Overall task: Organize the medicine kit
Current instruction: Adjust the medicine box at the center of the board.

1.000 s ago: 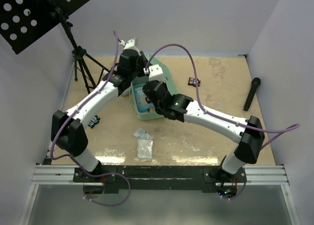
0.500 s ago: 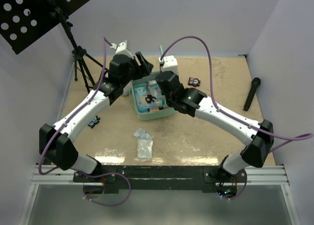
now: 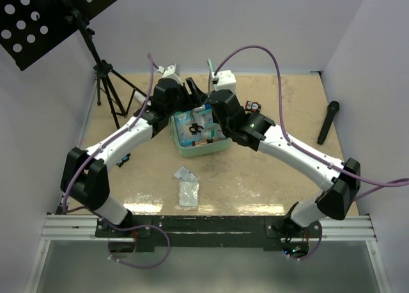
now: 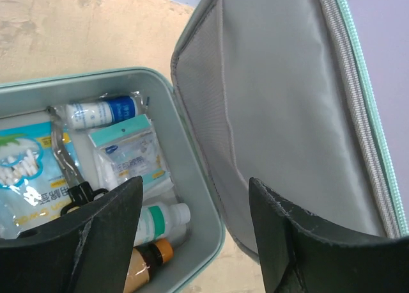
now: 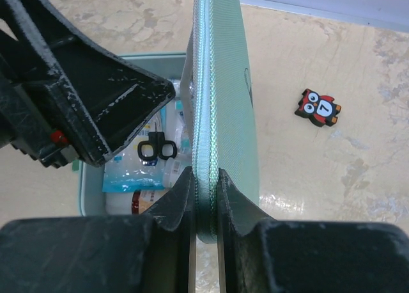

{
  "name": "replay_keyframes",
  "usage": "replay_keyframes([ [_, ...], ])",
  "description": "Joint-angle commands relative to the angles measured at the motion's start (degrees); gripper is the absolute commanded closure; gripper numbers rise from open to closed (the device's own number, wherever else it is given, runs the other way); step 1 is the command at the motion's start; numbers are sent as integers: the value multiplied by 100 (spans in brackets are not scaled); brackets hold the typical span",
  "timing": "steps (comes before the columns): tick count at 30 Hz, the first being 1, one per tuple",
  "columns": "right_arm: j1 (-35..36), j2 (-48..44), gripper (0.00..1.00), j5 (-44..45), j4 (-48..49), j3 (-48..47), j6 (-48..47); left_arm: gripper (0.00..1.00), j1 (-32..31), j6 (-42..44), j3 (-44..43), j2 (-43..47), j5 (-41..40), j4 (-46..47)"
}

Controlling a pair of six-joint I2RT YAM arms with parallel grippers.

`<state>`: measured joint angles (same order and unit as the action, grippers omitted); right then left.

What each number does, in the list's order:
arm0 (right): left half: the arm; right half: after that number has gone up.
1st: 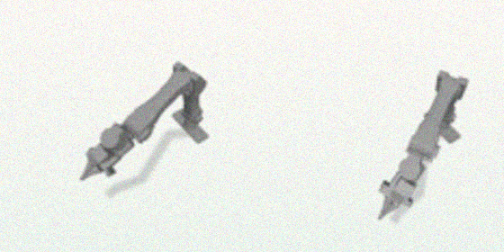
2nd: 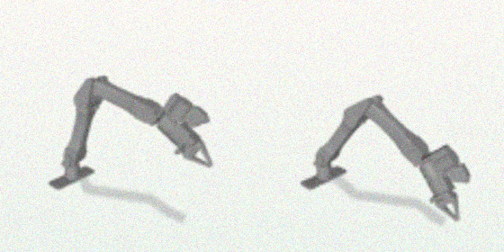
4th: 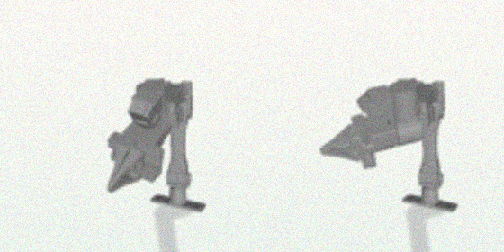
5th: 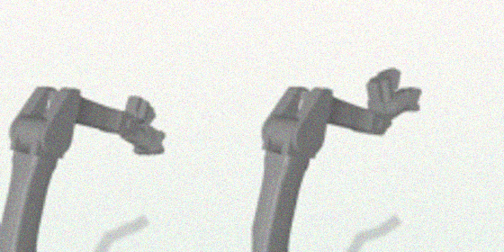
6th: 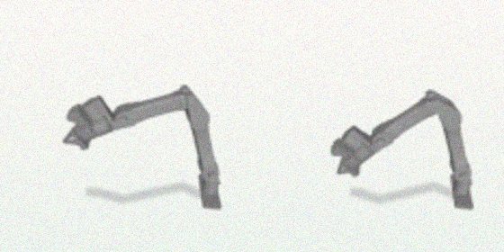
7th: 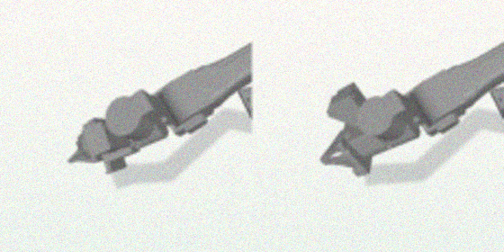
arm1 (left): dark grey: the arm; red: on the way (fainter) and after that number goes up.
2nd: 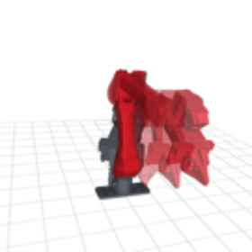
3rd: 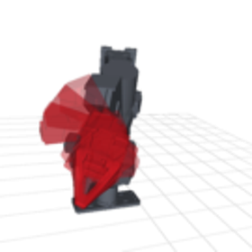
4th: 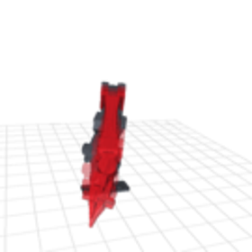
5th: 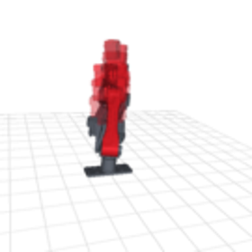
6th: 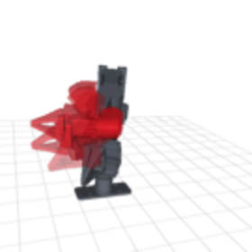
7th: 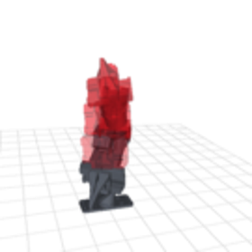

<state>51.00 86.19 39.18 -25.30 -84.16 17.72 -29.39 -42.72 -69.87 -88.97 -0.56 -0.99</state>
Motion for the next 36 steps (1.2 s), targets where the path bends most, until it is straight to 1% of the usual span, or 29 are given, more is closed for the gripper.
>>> replay_keyframes([
  [1,-11,29,100,-147,-28,-118,136,28,-76,-43,-414,-155,276,565],
  [5,-11,29,100,-182,8,-74,136,29,-155,-17,-458,-314,249,749],
  [8,-11,3,100,-183,-1,-57,153,31,-208,88,-755,-620,284,645],
  [10,-11,-15,100,-148,-28,-57,162,37,-243,211,-1098,-893,110,312],
  [11,-20,-41,100,-130,-45,-48,179,40,-252,220,-1273,-1068,82,-107],
  [13,-20,-85,100,-112,-54,-4,223,48,-252,220,-1468,-1175,-268,-462],
  [17,-20,-164,100,-103,-72,49,276,53,-252,150,-1240,-1079,-655,-480],
  [22,-11,-287,100,2,-115,75,373,60,-252,203,-1205,-1079,-876,-779],
  [25,-20,-366,100,116,-186,49,487,67,-243,203,-1056,-982,-937,-744],
  [29,-20,-480,100,283,-247,84,645,68,-243,211,-985,-964,-920,-823],
  [31,-12,-507,100,292,-265,128,672,66,-243,220,-959,-930,-911,-867],
  [34,-20,-516,100,213,-256,207,716,51,-243,220,-871,-754,-876,-771],
  [36,-11,-524,100,143,-221,242,707,43,-234,255,-862,-614,-885,-718],
])
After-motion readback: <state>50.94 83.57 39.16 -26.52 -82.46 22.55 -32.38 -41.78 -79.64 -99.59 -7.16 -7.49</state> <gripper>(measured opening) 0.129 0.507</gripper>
